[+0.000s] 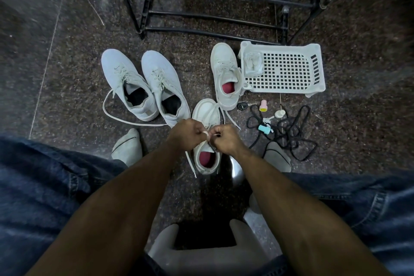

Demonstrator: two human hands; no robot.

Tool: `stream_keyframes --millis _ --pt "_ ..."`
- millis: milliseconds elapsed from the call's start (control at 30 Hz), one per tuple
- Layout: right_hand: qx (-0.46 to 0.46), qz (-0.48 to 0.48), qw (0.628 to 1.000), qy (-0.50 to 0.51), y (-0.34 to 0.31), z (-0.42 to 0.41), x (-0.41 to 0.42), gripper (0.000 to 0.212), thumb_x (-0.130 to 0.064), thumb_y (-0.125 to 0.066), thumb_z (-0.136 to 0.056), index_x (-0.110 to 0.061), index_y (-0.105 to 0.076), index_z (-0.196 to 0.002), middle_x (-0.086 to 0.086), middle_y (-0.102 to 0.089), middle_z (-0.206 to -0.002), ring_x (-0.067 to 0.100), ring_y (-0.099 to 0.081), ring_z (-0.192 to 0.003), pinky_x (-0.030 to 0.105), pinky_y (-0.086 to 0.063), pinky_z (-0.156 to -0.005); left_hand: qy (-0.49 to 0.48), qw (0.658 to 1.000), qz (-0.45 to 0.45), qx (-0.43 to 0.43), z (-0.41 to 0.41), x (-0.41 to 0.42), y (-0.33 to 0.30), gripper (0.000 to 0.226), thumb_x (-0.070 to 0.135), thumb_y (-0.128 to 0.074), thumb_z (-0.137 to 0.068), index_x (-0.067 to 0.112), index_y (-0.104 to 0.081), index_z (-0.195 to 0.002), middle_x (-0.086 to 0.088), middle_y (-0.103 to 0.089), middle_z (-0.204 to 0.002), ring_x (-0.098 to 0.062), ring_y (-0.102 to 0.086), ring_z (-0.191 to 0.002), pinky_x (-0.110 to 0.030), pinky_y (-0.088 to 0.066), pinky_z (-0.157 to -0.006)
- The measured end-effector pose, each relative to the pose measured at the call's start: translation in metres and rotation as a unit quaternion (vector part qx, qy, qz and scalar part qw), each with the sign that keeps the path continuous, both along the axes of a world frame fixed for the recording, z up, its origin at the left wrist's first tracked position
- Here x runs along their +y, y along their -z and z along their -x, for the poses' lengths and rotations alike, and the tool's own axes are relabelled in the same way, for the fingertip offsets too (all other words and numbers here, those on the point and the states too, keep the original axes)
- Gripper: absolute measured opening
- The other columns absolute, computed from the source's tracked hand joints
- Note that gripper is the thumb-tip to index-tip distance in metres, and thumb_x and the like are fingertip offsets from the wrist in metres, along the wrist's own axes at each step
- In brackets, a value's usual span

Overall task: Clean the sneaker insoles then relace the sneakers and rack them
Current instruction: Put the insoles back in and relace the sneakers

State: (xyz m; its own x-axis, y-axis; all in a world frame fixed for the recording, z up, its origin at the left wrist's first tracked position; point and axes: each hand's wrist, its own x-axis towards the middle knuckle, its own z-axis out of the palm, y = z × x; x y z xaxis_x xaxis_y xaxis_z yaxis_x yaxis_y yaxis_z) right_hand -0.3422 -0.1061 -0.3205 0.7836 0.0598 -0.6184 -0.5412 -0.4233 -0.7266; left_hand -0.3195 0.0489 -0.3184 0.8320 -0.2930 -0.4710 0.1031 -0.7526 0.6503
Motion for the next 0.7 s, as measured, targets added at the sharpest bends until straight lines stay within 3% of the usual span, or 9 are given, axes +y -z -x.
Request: stream_keyframes --millis 167,333,533,700 --pt "0.088 -0.069 0.994 0.012 -0.001 -0.003 -0.003 0.024 -0.002 -0.061 -0.091 -0.016 -0.060 -0.071 0.000 -0.056 -0.068 0.008 -0.049 -0.060 0.021 -0.042 -0.050 0.011 0.997 -0.054 -0.053 0.010 0.002 0.008 0.010 0.027 -0.063 -0.085 0.022 -0.068 -0.093 0.001 -0.065 -0.095 -0.019 -0.061 -0.088 -0.034 -0.048 -0.073" --pt "0.137 -0.131 0.981 0.043 0.004 -0.003 -0.009 0.024 -0.001 -0.056 -0.093 -0.017 -0.060 -0.076 -0.007 -0.054 -0.067 0.004 -0.044 -0.061 0.020 -0.033 -0.054 -0.046 0.991 -0.048 -0.117 0.023 -0.009 0.006 0.003 0.018 -0.060 -0.086 0.019 -0.062 -0.088 0.007 -0.055 -0.088 -0.020 -0.060 -0.081 -0.031 -0.043 -0.064" --pt "0.141 -0.130 0.978 0.081 0.004 0.000 -0.006 0.024 -0.001 -0.055 -0.093 -0.017 -0.056 -0.075 -0.006 -0.050 -0.063 0.005 -0.039 -0.055 0.021 -0.029 -0.052 -0.059 0.996 -0.043 -0.051 0.031 -0.011 0.005 0.023 0.019 -0.060 -0.081 0.025 -0.072 -0.100 0.006 -0.065 -0.097 -0.019 -0.063 -0.096 -0.034 -0.051 -0.080" --pt "0.125 -0.097 0.985 0.071 0.001 0.002 -0.006 0.023 0.001 -0.056 -0.091 -0.016 -0.061 -0.076 -0.006 -0.057 -0.063 0.006 -0.044 -0.055 0.022 -0.034 -0.050 0.001 0.994 -0.092 -0.051 0.020 -0.011 -0.005 0.015 0.026 -0.061 -0.081 0.017 -0.072 -0.082 -0.005 -0.071 -0.089 -0.029 -0.065 -0.088 -0.035 -0.052 -0.072"
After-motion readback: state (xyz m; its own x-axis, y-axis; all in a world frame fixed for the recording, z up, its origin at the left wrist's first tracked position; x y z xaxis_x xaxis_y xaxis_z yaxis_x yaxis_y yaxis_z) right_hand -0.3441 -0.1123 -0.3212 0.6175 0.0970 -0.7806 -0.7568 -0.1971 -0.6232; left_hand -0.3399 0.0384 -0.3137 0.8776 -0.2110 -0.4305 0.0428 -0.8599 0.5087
